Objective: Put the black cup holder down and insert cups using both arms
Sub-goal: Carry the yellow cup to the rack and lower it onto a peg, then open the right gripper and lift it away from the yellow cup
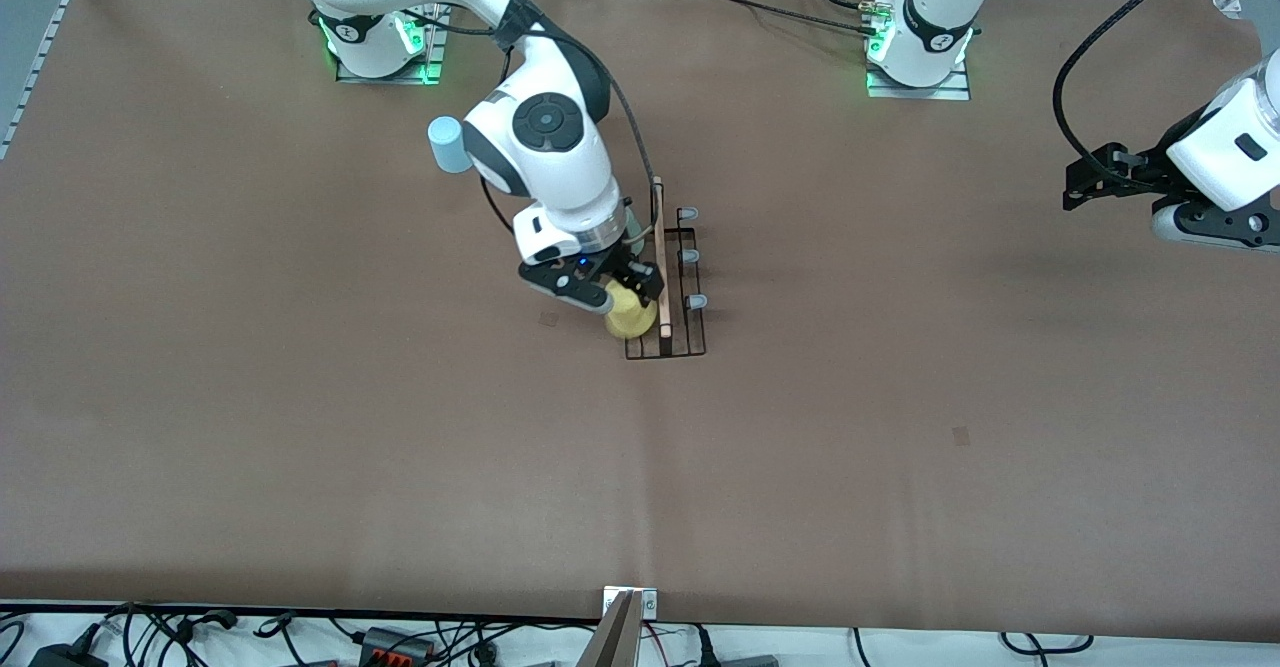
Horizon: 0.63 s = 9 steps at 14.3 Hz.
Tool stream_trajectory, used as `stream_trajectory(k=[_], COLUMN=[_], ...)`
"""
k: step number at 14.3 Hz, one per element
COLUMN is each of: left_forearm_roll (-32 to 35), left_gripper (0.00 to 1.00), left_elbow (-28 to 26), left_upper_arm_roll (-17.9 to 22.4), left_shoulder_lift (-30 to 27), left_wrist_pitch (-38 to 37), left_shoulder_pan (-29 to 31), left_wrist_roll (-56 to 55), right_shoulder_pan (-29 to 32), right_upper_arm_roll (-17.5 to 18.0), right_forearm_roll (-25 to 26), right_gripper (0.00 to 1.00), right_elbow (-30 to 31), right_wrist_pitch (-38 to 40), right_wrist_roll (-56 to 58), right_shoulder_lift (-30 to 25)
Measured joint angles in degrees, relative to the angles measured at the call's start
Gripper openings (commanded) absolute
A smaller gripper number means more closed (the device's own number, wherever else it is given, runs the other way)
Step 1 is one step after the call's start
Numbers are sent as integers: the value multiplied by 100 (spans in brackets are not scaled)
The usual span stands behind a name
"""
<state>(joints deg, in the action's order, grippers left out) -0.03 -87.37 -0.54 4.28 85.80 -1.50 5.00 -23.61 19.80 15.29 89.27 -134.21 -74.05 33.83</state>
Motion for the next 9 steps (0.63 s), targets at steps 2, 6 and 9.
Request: stream_trajectory(k=[2,6,9], left_forearm_roll=[0,0,0], left_gripper=[100,100,100], left_elbow=[0,3,4], left_upper_arm_roll=[0,0,0], left_shoulder_lift=[0,0,0], left_wrist_pitch=[0,0,0], left_shoulder_pan=[0,-1,-2], left_wrist_roll=[0,0,0], right_shoulder_pan=[293,1361,2461], right_upper_arm_roll=[-55,162,499], right_forearm_roll=[0,-2,-310], right_gripper=[100,100,100], right_elbow=[-1,297,806], right_wrist_pitch=[175,1157,1720], right_wrist_roll=[303,808,1642], right_shoulder_lift=[-260,-1528,-2577])
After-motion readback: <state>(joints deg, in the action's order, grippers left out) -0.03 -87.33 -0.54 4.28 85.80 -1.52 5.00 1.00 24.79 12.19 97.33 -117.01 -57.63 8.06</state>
